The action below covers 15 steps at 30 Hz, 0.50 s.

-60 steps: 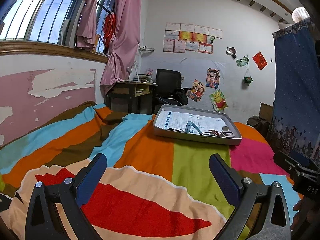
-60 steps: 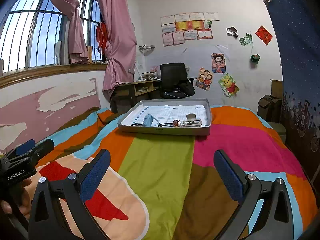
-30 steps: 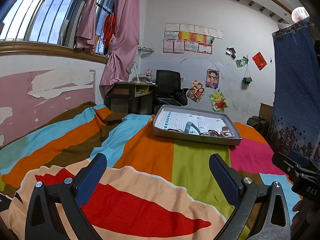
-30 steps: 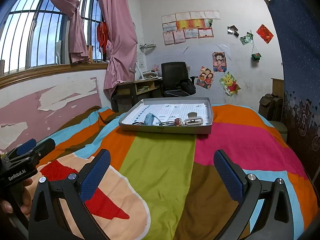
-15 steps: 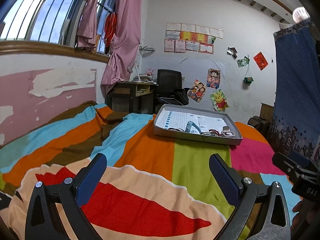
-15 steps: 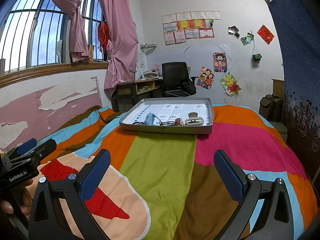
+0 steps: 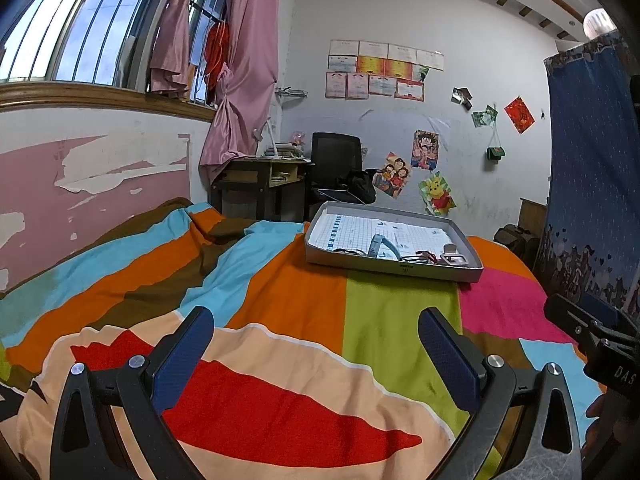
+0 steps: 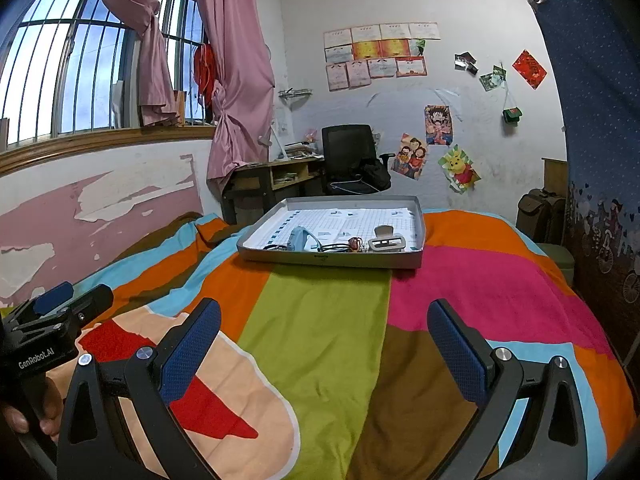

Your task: Organize jewelry

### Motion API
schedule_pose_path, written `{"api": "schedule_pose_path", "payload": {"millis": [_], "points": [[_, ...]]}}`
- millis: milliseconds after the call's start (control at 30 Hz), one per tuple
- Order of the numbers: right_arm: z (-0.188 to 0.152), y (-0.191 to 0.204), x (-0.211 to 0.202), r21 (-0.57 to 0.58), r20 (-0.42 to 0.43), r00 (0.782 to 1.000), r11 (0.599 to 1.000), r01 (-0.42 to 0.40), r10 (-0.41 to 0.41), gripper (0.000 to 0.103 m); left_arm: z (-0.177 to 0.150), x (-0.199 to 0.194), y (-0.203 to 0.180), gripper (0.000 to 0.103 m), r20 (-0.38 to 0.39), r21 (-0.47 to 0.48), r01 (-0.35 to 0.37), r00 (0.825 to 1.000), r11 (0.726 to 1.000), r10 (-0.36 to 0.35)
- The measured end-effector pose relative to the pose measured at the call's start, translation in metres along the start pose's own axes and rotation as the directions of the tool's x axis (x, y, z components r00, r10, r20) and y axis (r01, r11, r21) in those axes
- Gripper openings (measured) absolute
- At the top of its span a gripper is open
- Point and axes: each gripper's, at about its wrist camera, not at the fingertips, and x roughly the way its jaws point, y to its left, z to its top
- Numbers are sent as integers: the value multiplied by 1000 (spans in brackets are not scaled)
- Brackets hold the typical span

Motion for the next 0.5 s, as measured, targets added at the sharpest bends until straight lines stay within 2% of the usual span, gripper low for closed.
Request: {"api": "schedule_pose_path", "payload": {"millis": [500], "points": [[0,0,0,0,0,1000,1000,0,0,102,-1,0,0,103,-2,7,5,1000,1000,-4]]}}
